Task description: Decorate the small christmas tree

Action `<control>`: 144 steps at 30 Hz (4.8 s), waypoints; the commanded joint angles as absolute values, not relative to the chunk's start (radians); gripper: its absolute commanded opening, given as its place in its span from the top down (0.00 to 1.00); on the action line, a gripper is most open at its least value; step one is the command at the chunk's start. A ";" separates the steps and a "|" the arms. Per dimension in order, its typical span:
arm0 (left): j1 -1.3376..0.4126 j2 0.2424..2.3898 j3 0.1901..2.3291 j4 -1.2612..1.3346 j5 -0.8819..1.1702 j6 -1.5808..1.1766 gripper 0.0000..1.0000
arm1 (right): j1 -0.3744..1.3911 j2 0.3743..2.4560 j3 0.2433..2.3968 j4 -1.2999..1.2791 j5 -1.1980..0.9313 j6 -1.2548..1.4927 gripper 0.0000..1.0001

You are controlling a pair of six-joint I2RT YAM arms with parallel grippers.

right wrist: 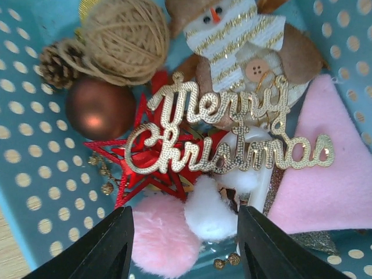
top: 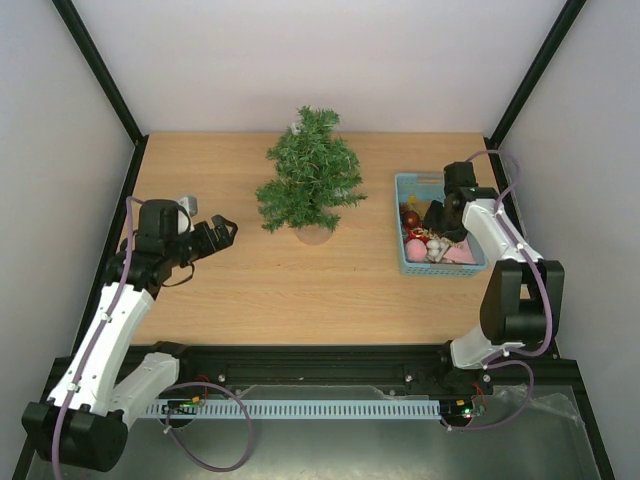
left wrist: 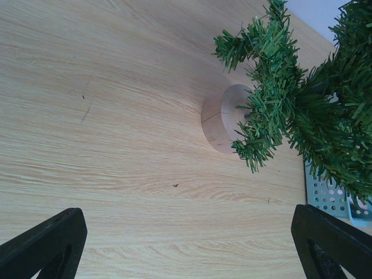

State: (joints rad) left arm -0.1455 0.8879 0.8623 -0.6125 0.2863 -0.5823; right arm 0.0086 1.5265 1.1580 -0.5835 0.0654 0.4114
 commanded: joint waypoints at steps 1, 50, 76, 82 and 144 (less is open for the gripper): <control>-0.140 0.873 0.849 -0.627 0.303 -0.552 0.01 | 0.021 1.580 1.130 -0.656 0.068 0.431 0.50; -0.097 0.865 0.808 -0.568 0.595 -0.538 0.01 | 0.167 1.484 1.311 -0.786 0.086 0.405 0.87; -0.779 0.990 0.880 -0.422 0.296 -0.716 0.01 | 0.167 1.524 1.069 -0.712 -0.008 0.383 0.50; -0.779 0.999 0.871 -0.419 0.286 -0.732 0.01 | 0.167 1.603 1.096 -0.678 0.002 0.388 0.41; -0.805 1.253 1.006 0.124 0.508 -0.892 0.01 | 0.276 1.088 1.190 -0.752 -0.720 0.393 0.93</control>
